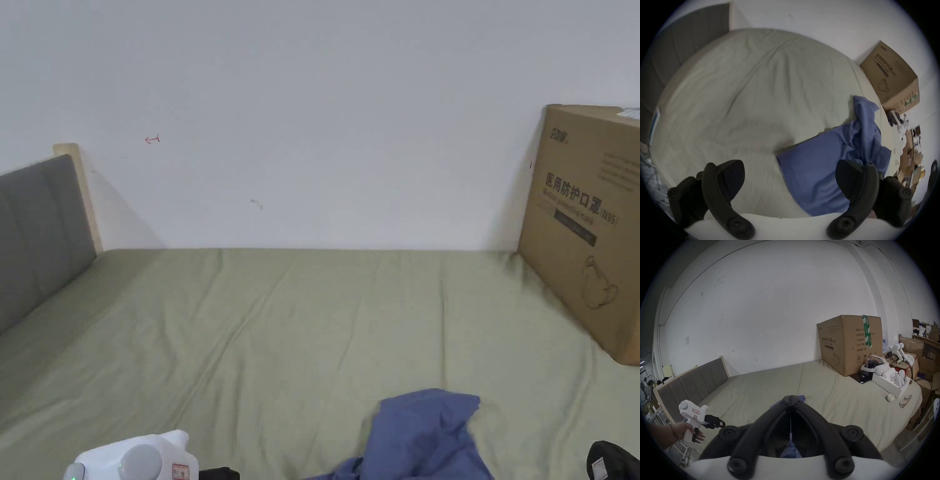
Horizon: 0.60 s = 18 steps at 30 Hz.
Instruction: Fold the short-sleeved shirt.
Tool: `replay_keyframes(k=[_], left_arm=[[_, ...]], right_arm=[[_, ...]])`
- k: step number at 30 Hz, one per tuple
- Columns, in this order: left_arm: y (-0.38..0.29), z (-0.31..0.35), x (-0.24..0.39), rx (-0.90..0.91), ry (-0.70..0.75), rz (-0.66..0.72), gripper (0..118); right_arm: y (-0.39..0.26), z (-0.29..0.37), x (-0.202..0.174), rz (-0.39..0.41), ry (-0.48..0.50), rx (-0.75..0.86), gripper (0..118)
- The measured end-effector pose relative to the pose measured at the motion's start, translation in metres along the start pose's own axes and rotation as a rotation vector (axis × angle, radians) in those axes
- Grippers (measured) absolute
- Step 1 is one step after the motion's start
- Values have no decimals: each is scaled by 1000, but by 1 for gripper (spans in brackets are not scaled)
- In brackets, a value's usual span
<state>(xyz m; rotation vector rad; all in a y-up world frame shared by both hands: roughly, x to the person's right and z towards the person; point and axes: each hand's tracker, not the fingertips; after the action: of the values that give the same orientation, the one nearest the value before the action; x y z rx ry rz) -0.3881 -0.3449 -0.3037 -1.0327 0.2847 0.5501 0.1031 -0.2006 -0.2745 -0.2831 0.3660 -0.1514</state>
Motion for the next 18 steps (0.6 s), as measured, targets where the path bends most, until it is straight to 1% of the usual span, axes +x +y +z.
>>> replay_keyframes(k=[3,6,7,8,9,10,11,12,13,14,15,17,18], left_arm=[[-1,-31,7,-25,31,-30,110],[-13,-60,16,-51,115,-112,113],[-22,-66,22,-27,141,-155,113],[-32,-65,33,7,189,-223,107],[-40,-62,41,39,223,-276,97],[-47,-56,47,79,213,-306,81],[-52,-49,49,118,190,-295,68],[-57,-42,48,145,175,-280,59],[-60,-35,50,175,165,-277,59],[-61,-31,50,177,120,-267,10],[-64,-25,50,194,77,-255,1],[-69,-6,42,232,-20,-218,1],[-72,7,44,290,-20,-221,1]], right_arm=[[-3,-4,3,3,-7,-28,0],[-7,-9,6,-1,-18,-55,0],[-8,-11,6,-3,-20,-64,0],[-9,-13,6,-4,-23,-73,0],[-11,-15,7,-3,-25,-82,0],[-12,-17,7,-2,-28,-90,0],[-13,-19,7,-2,-27,-96,0],[-14,-23,7,-3,-25,-104,0],[-16,-27,7,-4,-22,-113,0],[-17,-31,7,-4,-18,-122,0],[-16,-37,7,-3,-11,-130,0],[-10,-49,5,-4,10,-138,0],[-5,-58,4,-4,27,-138,0]])
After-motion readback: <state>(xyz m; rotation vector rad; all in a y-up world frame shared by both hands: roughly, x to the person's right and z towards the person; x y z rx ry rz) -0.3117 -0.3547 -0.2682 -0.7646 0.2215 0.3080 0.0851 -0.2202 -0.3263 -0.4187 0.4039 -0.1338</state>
